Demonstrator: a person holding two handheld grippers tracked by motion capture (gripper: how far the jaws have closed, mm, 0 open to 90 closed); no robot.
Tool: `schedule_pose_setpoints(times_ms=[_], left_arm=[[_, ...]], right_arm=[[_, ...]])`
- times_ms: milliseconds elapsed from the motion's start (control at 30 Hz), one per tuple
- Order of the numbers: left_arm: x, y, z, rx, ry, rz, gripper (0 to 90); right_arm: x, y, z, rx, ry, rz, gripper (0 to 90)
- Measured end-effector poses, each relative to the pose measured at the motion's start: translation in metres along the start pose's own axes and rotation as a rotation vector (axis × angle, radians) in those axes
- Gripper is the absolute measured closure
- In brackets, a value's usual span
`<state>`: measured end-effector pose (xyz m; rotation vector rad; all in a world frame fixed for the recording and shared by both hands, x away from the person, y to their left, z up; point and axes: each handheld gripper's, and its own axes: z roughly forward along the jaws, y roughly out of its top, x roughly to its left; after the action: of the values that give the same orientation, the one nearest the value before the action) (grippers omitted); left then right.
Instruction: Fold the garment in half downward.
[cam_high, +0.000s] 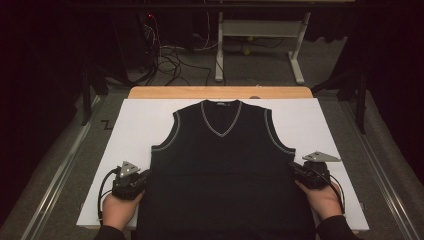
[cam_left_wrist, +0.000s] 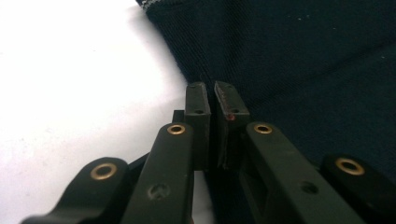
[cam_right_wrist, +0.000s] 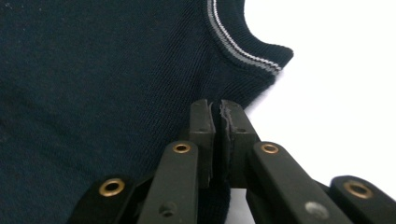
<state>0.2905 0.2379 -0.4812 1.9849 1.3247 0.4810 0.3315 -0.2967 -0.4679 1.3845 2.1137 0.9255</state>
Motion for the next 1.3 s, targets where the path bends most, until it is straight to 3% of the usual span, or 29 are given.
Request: schedule_pose_setpoints(times_ms=[200, 467, 667, 767, 1300], left_arm=[[0.0, -0.004, -0.016, -0.055, -0.046, -0.021, 80.6], [-0.001, -0.007, -0.029, -0.082, -0.083, -0.027, 80.6], [-0.003, -0.013, -0.04, -0.096, -0.098, -0.006, 80.6], [-0.007, -0.019, -0.044, -0.076, -0.108, 0.018, 80.5], [-0.016, -0.037, -0.059, -0.043, -0.131, 0.055, 80.3]], right_arm=[[-0.003, -0.014, -0.02, -0.042, 0.005, -0.026, 86.3], [0.004, -0.023, -0.04, -0.088, 0.002, -0.039, 86.5], [0.005, -0.028, -0.052, -0.107, 0.0, -0.048, 88.6], [0.007, -0.036, -0.058, -0.095, 0.008, -0.058, 88.7], [0.017, -0.062, -0.085, -0.093, 0.036, -0.096, 88.7]])
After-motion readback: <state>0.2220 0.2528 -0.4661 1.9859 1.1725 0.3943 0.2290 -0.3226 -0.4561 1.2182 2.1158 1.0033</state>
